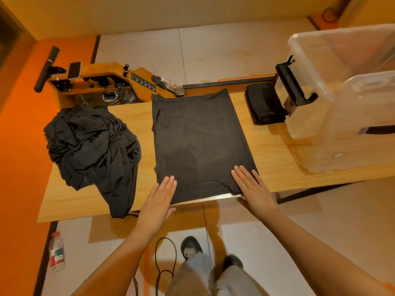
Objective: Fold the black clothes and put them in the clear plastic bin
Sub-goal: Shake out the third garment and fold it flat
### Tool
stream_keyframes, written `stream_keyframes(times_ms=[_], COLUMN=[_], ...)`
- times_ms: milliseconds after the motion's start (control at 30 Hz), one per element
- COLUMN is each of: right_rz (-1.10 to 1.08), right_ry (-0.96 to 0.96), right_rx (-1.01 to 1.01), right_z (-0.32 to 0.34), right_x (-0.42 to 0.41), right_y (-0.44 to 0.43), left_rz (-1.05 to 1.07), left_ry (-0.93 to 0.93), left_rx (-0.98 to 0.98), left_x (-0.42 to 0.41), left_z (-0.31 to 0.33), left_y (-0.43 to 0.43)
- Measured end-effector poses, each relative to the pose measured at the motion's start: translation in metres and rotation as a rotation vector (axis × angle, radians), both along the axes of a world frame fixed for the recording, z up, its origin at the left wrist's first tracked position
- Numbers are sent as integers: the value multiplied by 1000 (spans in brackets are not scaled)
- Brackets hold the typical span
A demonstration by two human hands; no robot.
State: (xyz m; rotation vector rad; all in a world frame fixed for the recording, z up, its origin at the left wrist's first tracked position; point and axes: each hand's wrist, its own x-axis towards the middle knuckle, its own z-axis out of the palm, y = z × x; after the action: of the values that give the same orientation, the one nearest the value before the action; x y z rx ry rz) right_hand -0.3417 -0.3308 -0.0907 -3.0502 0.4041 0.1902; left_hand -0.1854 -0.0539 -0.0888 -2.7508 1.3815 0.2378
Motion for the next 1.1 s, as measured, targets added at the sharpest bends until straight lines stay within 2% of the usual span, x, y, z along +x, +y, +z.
stream_keyframes(times_ms=[300,433,700,900,1100], right_rz=[127,167,125,136,185], right_ry=[-78,-119,-26,83,90], right_rx=[17,54,334,242,216], right_z=[-9,-2,36,63,87], right_x=[-19,-29,-34,-29,-23], right_y=[-12,-17,-37,-46,-52], left_rz=[63,124,166,381,496], left_ry=[-23,63,302,444,518], left_rx=[-47,-39,-173,-219,-281], left_x=[-19,-31,-41,-42,-34], left_z=[-8,3,35,66,89], left_y=[8,7,10,0,-9])
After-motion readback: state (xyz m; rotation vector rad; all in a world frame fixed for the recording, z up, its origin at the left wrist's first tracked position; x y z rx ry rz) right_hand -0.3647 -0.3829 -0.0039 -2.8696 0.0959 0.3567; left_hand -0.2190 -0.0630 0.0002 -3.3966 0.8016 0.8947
